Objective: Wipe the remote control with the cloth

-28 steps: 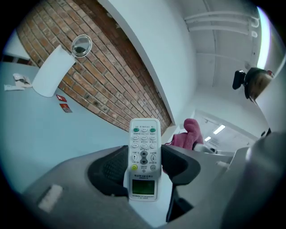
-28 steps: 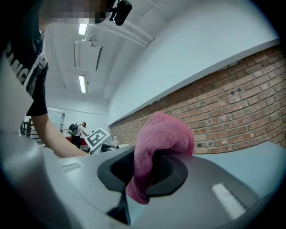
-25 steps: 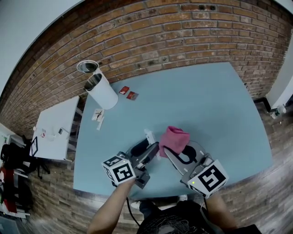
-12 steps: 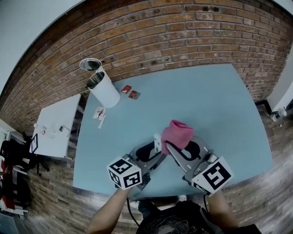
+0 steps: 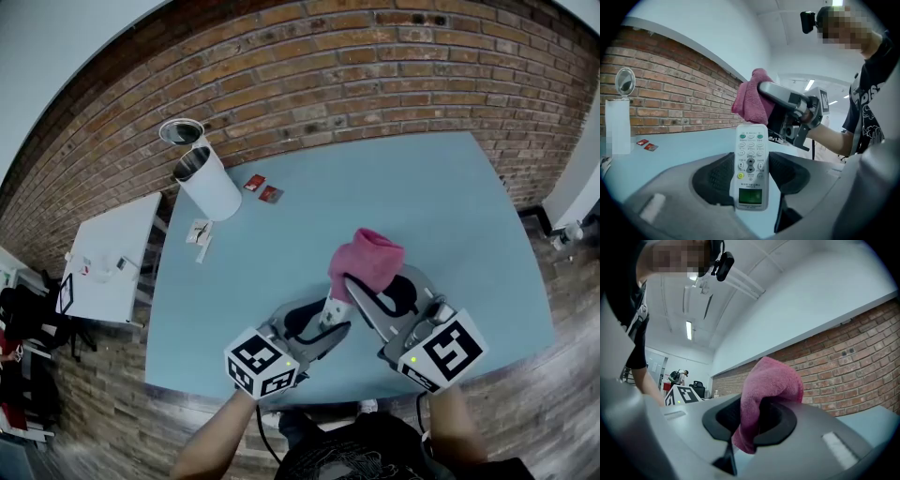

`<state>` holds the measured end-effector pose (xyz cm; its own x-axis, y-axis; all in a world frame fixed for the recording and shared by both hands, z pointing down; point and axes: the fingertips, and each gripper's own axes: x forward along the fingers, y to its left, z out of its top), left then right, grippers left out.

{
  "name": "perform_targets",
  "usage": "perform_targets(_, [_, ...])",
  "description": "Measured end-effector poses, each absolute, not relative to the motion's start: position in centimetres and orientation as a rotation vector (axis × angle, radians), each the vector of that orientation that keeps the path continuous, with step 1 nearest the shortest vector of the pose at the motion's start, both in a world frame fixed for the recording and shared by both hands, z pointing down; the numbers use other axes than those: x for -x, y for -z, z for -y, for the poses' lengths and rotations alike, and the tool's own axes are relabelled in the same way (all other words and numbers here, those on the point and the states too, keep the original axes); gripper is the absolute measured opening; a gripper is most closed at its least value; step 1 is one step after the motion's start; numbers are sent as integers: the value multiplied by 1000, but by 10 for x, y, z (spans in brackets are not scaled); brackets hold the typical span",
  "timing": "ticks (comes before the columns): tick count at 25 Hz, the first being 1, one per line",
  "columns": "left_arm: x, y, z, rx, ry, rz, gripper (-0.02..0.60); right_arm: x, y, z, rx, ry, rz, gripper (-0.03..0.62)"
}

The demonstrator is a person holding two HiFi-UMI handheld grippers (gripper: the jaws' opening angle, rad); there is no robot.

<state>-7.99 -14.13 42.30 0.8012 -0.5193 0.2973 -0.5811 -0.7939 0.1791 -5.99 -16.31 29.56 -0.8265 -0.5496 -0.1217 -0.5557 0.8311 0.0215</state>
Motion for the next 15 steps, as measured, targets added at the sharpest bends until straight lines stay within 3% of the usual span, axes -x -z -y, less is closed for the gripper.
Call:
perform_targets(8, [63, -410, 123, -2805, -355, 753, 221, 53, -295, 168, 868, -24, -2880, 61])
perform_targets(15, [53, -398, 105, -2835, -340, 607, 221, 44, -307, 180, 732, 298, -2839, 61])
